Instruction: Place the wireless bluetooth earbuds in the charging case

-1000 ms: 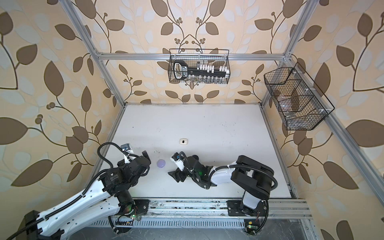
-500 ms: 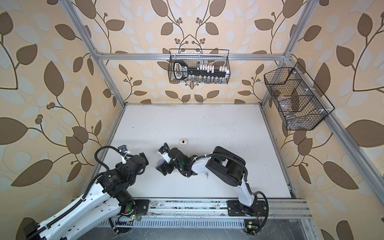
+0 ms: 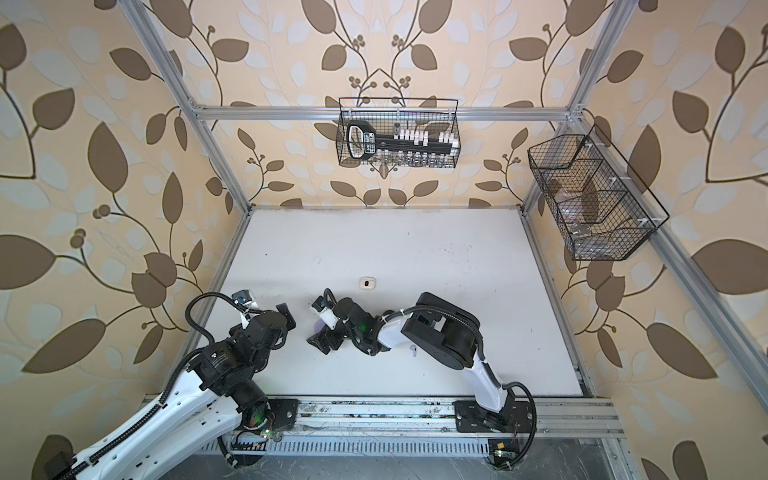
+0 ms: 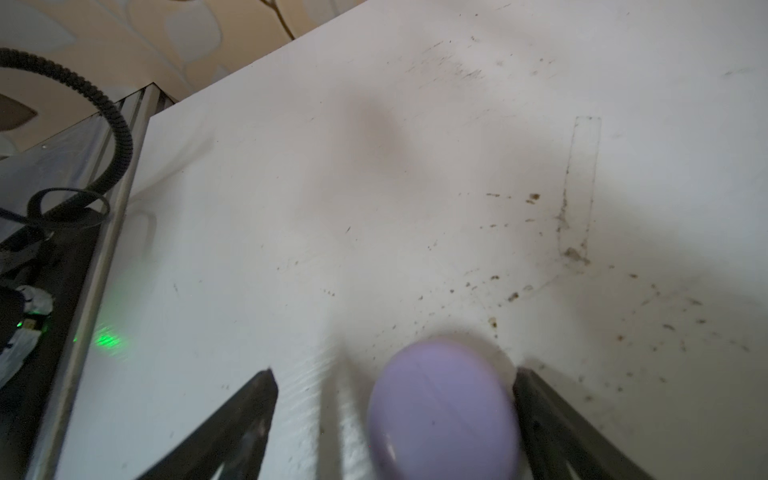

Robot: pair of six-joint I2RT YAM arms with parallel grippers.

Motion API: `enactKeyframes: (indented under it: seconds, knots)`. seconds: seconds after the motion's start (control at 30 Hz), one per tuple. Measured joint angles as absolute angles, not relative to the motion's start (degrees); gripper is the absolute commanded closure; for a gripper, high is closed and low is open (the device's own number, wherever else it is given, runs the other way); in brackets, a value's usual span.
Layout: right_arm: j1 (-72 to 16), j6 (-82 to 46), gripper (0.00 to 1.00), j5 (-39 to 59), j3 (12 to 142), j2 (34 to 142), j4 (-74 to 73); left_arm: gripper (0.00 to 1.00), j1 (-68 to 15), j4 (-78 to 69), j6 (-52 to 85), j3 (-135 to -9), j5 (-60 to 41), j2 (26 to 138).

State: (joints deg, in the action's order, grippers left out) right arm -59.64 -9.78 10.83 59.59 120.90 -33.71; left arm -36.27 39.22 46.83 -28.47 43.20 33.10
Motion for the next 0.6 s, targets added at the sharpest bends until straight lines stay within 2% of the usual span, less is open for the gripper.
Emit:
enactKeyframes:
  seconds: [0.3, 0.6]
  knots:
    - [-62.63, -10.28, 0.2, 8.43, 54.78, 117.91, -34.96, 0.01, -36.27, 39.22, 46.83, -28.47, 43.2, 33.1]
    - [-63.94, -10.61, 0.21, 5.63, 52.93, 116.07, -34.52, 0.01, -36.27, 39.22, 46.83, -28.47, 43.2, 33.1]
